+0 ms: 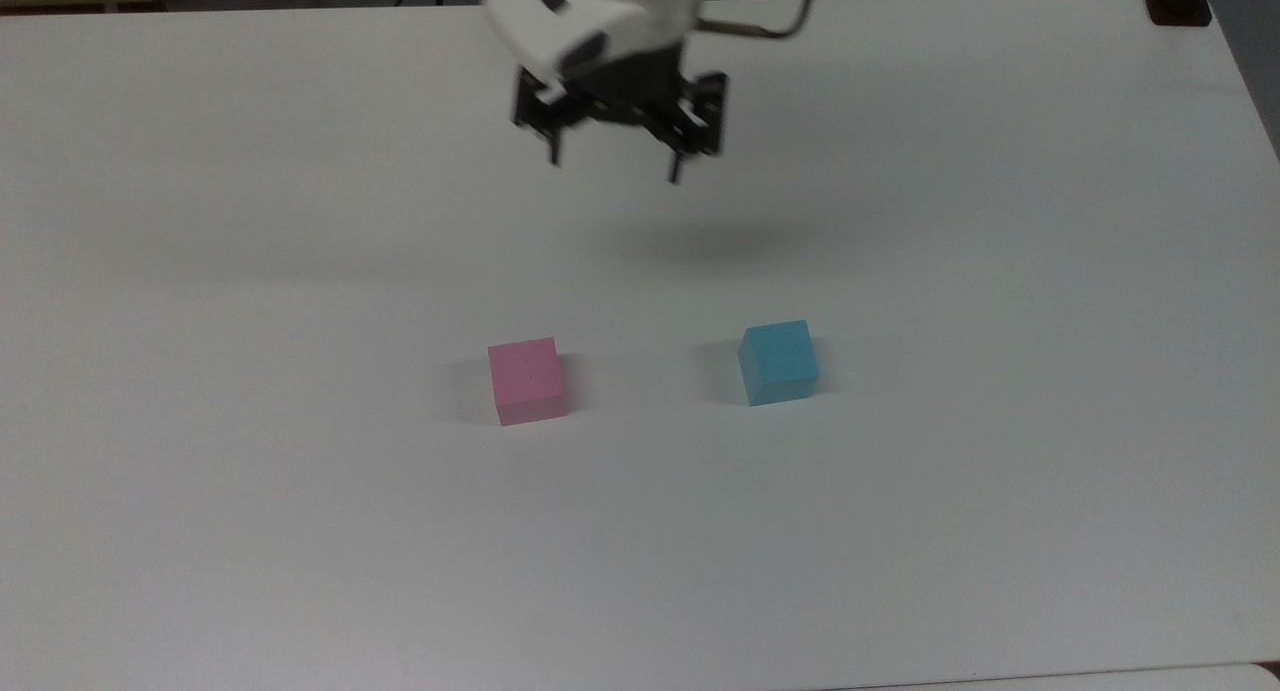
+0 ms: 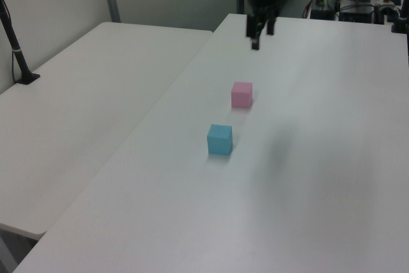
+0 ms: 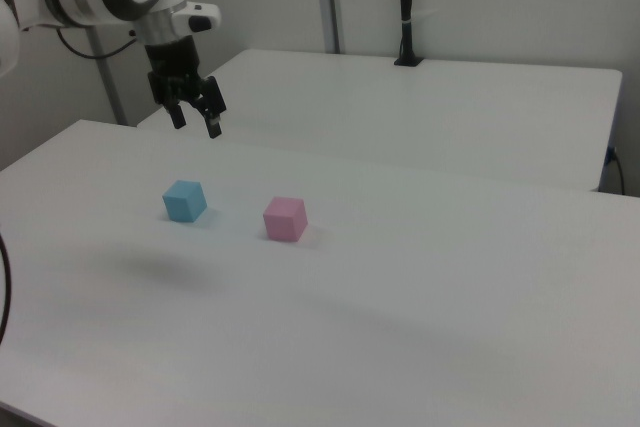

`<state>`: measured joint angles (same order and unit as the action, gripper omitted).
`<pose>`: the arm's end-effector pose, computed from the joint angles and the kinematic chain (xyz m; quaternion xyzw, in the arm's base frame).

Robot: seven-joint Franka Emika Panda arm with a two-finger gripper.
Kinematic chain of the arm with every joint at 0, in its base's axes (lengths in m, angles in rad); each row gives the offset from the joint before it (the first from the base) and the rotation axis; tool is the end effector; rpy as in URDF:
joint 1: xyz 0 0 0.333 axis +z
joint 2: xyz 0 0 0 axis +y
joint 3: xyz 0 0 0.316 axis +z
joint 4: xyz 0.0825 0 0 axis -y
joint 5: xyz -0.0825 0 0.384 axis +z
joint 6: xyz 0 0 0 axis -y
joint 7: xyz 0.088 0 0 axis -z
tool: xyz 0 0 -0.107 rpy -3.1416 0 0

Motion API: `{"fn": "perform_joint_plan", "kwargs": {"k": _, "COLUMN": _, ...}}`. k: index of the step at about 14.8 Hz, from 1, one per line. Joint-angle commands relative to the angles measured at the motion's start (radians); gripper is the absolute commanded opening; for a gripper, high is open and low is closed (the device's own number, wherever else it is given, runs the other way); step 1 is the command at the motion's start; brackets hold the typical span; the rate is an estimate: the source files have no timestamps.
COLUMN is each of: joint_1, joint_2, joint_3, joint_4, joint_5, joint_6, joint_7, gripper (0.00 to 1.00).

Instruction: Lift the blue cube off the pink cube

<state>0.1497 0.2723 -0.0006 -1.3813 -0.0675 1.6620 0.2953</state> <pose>0.6367 0.0890 0.5596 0.9970 -0.0701 0.0115 0.0319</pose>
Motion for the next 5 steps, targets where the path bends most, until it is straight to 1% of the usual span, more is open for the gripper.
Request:
{"fn": "perform_joint_plan", "kwargs": {"k": 1, "joint_1": -0.110, "joint_2": -0.084, "joint_3": 0.059, "joint_4": -0.120, "joint_5": -0.032, "joint_6": -0.015, "joint_7": 0.004, "gripper": 1.00}}
{"fn": "perform_joint_plan", "kwargs": {"k": 2, "joint_1": -0.137, "joint_2": -0.090, "joint_3": 0.080, "joint_4": -0.120, "joint_5": -0.040, "joint_6": -0.015, "joint_7": 0.007, "gripper": 1.00}}
{"fn": "perform_joint_plan", "kwargs": {"k": 3, "joint_1": -0.171, "joint_2": -0.111, "joint_3": 0.090, "joint_4": -0.123, "joint_5": -0.044, "joint_6": -0.012, "joint_7": 0.004, "gripper": 1.00}}
{"fn": "perform_joint_plan", "kwargs": {"k": 5, "joint_1": -0.188, "joint_2": -0.142, "joint_3": 0.090, "joint_4": -0.160, "joint_5": -0.044, "joint_6": 0.005, "joint_7": -0.002, "gripper": 1.00}}
